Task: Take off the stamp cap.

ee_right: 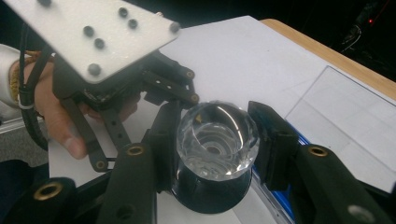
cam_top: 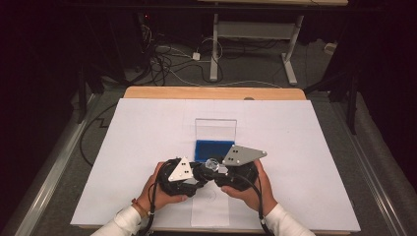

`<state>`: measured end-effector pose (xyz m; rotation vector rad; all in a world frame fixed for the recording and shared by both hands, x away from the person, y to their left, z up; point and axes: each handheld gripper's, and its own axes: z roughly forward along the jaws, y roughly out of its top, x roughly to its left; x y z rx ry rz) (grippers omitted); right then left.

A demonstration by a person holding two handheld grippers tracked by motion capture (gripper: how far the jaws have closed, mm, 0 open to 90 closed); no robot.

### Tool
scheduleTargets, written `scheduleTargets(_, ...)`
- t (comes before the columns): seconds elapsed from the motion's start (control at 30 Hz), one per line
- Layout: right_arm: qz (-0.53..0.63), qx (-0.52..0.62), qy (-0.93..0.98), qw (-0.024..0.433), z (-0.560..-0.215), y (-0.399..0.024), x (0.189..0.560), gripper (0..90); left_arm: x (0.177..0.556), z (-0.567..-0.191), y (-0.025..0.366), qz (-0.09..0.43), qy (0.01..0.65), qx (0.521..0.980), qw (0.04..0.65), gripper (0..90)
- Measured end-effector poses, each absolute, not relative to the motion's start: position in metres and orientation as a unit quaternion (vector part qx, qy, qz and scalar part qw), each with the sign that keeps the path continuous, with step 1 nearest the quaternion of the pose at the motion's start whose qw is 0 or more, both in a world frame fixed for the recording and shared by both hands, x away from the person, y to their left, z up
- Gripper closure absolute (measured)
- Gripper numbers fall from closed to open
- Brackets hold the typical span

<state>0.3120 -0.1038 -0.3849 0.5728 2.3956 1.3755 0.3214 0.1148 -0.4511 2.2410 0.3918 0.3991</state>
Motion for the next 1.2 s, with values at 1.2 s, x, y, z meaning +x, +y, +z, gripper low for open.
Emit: scheduleTargets(1.2,0.461,0.237,0.828,0.215,-0.374,-0.157,0.316,57.1,0.317,-0.438,0.168,0.19,0.173,0.886,0.386,36.4)
